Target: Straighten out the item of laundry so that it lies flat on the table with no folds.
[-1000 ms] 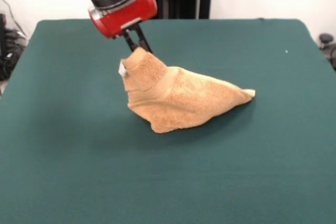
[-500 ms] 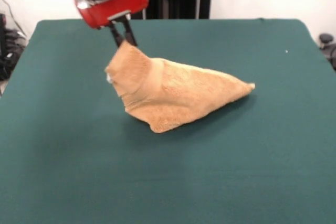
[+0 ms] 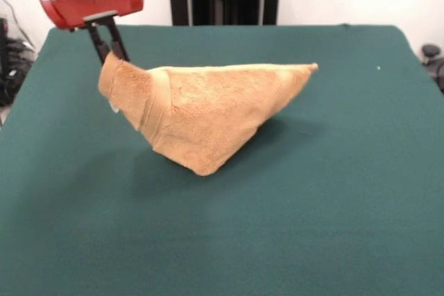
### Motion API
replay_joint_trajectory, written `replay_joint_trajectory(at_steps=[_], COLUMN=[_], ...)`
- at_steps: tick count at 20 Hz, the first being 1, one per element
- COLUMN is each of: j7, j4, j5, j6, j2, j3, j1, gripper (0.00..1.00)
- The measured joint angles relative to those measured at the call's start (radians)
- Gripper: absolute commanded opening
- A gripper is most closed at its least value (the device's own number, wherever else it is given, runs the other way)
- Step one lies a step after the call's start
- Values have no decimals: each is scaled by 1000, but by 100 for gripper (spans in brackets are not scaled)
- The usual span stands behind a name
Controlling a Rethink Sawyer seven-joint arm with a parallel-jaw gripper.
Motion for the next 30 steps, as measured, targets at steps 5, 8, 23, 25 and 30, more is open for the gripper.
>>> replay_joint_trajectory(at_steps=[5,8,23,25,30], j7=[29,61,178,178,178], j4=[-104,-158,-421,-447,-540], j5=[0,5,41,30,-2], j6=[5,5,225,245,297], j2=[15,35,153,161,189], j3=[-78,-117,-281,-297,-356], j1=[110,178,356,362,390], gripper=[0,0,0,0,0])
